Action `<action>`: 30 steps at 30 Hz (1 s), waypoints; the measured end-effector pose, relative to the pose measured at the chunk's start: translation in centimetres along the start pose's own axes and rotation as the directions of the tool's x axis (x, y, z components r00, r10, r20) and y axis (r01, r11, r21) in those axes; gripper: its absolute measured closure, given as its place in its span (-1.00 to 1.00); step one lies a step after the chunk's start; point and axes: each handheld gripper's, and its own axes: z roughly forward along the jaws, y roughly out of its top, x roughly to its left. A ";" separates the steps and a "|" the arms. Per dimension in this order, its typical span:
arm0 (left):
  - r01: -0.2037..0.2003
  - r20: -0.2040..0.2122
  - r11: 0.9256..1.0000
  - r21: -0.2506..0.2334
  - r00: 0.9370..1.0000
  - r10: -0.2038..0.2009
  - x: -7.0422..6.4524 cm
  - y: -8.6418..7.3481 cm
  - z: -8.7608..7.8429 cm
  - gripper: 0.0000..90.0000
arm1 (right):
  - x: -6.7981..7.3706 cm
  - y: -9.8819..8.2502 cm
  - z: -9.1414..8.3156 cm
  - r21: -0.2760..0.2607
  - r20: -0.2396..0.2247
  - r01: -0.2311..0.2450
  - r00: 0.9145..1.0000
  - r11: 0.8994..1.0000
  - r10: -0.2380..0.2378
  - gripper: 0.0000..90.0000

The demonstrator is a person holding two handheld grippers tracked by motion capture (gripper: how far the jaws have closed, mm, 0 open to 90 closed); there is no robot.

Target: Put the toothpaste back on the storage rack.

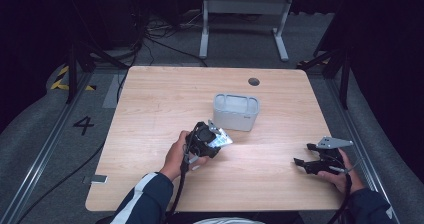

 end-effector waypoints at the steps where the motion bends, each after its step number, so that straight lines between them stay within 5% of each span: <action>1: 0.000 -0.001 1.000 -0.017 1.000 0.000 0.0 -0.1 -0.4 0.35 | 0.0 0.0 0.0 0.000 0.000 0.000 1.000 1.000 0.000 -0.66; 14: -0.008 0.026 0.993 -0.117 1.000 0.011 -0.1 -0.6 -2.0 0.43 | 0.0 0.0 0.0 0.000 -0.001 0.001 1.000 1.000 -0.001 -0.66; 20: -0.004 0.038 0.980 -0.199 0.999 0.011 0.2 -0.9 -2.9 0.44 | 0.0 0.0 0.0 0.000 -0.002 0.001 1.000 1.000 -0.001 -0.66; 30: -0.024 0.048 0.965 -0.262 0.998 0.037 0.1 -0.8 -3.9 0.44 | 0.0 0.0 0.0 0.000 -0.002 0.001 1.000 1.000 -0.001 -0.66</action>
